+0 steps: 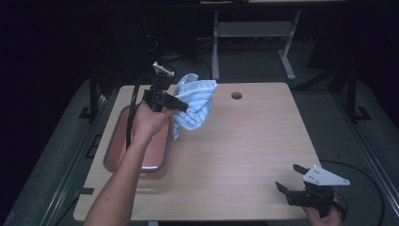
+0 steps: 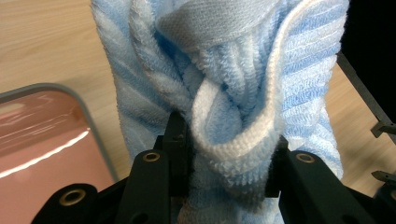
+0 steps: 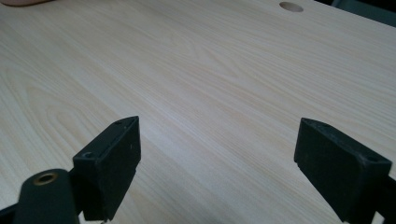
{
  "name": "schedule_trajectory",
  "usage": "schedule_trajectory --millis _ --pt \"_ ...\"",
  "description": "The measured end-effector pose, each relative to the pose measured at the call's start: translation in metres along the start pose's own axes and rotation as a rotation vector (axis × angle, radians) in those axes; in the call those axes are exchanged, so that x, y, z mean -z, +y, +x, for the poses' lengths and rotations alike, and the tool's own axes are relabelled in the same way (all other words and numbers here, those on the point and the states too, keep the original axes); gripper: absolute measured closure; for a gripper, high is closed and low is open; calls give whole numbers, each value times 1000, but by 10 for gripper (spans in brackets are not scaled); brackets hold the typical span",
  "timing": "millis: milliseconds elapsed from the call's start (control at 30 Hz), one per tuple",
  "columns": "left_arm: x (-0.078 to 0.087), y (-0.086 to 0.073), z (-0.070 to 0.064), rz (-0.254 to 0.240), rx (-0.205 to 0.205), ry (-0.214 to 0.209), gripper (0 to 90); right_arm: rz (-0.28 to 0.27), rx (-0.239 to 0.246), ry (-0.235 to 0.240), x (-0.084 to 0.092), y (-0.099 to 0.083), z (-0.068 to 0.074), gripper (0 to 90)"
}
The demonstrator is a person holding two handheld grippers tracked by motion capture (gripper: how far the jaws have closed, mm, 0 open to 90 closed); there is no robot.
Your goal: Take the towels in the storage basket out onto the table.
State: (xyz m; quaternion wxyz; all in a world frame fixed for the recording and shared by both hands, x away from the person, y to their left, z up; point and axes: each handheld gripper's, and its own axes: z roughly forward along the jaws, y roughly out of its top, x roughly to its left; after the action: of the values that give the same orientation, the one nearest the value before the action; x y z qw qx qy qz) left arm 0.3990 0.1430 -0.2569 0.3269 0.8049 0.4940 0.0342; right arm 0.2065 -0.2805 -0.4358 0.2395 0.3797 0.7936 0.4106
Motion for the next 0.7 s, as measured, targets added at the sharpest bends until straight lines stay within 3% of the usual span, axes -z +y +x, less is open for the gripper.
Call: schedule_trajectory --millis 100,400,700 --pt "-13 3 -10 21 -27 -16 642 -5 8 0 -1 1 0 141" --pt "-45 9 -26 56 -47 -28 641 -3 5 -3 0 0 -1 141" --pt "-66 13 -38 79 -66 -38 639 -6 -6 -12 0 0 -4 140"
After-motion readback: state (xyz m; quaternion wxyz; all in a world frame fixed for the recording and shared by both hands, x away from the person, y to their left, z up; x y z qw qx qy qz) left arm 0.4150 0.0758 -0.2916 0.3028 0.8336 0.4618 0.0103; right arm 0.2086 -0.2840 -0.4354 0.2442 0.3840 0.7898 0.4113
